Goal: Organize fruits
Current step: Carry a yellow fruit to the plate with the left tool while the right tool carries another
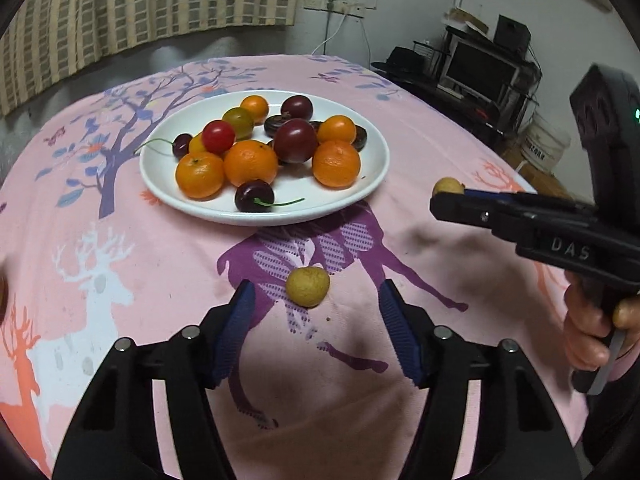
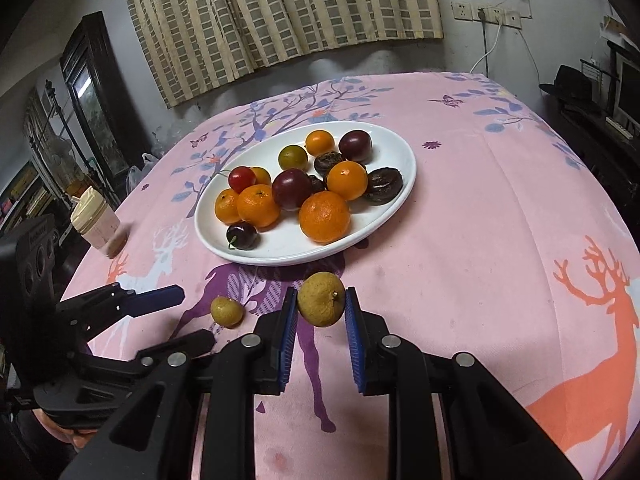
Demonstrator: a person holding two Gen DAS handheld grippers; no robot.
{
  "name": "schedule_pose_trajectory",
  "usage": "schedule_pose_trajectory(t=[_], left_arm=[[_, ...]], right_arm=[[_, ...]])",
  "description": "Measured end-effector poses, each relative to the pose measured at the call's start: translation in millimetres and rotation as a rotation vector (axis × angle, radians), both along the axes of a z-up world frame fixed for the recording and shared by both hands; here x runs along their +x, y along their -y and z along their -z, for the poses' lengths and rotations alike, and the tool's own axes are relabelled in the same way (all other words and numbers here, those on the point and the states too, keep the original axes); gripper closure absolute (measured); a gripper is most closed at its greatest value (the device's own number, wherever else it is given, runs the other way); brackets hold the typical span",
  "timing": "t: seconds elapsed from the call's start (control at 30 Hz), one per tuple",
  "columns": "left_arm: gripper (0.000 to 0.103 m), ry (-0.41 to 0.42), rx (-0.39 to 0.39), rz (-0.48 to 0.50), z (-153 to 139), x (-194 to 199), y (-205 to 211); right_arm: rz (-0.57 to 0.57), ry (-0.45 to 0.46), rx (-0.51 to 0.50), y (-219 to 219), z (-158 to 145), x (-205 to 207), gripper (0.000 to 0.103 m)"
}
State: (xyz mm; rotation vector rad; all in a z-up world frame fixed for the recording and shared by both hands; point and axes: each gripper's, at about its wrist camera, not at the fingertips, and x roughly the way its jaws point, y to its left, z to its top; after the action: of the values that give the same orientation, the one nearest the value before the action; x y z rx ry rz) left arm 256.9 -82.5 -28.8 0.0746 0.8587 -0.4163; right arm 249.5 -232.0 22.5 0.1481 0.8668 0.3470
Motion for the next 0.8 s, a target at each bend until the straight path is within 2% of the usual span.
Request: schedule_pose_trajectory(t=[0.07, 0.23, 0.6, 0.8], left_arm=[[0.051, -0.008, -0.007, 0.022, 3, 2, 5], [0.057, -0.016, 0.021, 0.024, 10, 9, 11], [0.061, 0.002, 0.085, -0.031, 16, 20, 14], [0.073, -0.012, 0.119, -0.053, 23, 25, 14]], right_arm=[[-0.007, 0.0, 0.001, -1, -1, -2, 0.079], [-0.016, 0.005, 0.002, -3, -3, -4, 0.079], [-0.021, 0.001, -0.007, -5, -3, -5, 0.079], [-0.011, -0.002, -0.005, -2, -2, -4, 0.079]])
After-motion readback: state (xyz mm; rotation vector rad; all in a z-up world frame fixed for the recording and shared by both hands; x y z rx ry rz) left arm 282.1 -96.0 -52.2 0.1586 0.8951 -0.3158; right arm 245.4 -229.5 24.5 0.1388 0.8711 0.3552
